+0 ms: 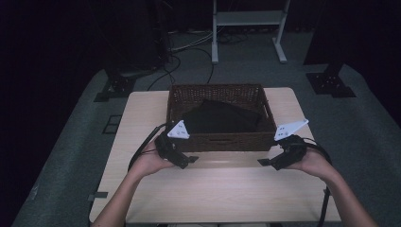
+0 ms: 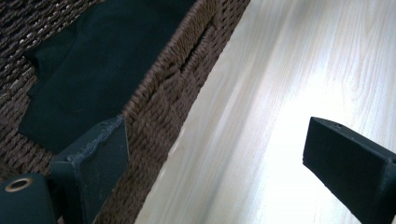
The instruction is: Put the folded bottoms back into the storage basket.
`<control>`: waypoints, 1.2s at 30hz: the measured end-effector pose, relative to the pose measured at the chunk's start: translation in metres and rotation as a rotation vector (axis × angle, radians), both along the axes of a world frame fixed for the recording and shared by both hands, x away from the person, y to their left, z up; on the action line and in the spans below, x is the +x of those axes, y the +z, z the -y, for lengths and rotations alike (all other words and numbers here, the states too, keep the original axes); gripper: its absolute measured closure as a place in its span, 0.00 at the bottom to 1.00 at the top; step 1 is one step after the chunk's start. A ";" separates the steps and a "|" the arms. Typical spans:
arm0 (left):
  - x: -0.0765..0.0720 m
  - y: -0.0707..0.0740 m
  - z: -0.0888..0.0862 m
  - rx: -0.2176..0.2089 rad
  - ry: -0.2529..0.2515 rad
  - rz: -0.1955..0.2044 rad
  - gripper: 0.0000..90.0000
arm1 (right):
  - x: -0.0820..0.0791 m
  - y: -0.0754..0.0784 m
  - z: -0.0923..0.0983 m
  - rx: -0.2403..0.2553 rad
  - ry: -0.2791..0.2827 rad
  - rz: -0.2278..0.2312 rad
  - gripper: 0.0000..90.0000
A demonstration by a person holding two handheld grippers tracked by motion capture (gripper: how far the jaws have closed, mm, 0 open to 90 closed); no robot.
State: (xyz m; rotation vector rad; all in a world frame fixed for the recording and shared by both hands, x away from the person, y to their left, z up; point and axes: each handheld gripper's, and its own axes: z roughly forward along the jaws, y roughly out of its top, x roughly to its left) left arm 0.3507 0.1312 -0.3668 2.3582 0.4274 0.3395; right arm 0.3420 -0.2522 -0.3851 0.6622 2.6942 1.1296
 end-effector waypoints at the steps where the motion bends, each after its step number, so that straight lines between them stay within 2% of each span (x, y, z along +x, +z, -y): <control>1: -0.001 -0.002 -0.001 -0.007 0.003 -0.004 0.07 | 0.000 -0.001 0.000 -0.002 0.000 -0.001 0.25; 10: -0.009 -0.017 -0.008 -0.004 0.017 0.002 0.07 | -0.005 -0.014 0.005 0.007 -0.018 -0.012 0.25; 17: -0.014 -0.025 -0.010 -0.016 0.021 -0.002 0.07 | -0.008 -0.020 0.007 0.017 -0.022 -0.012 0.25; 19: -0.016 -0.027 -0.011 -0.033 0.018 -0.015 0.07 | -0.010 -0.021 0.008 0.016 -0.025 -0.014 0.25; 25: -0.021 -0.039 -0.008 -0.011 0.011 -0.019 0.07 | -0.013 -0.025 0.009 0.026 -0.033 -0.010 0.25; 34: -0.027 -0.048 -0.010 -0.029 0.012 -0.026 0.07 | -0.018 -0.031 0.007 0.028 -0.029 -0.010 0.25; 36: -0.029 -0.053 -0.011 -0.021 0.014 -0.026 0.07 | -0.019 -0.032 0.007 0.029 -0.028 -0.014 0.25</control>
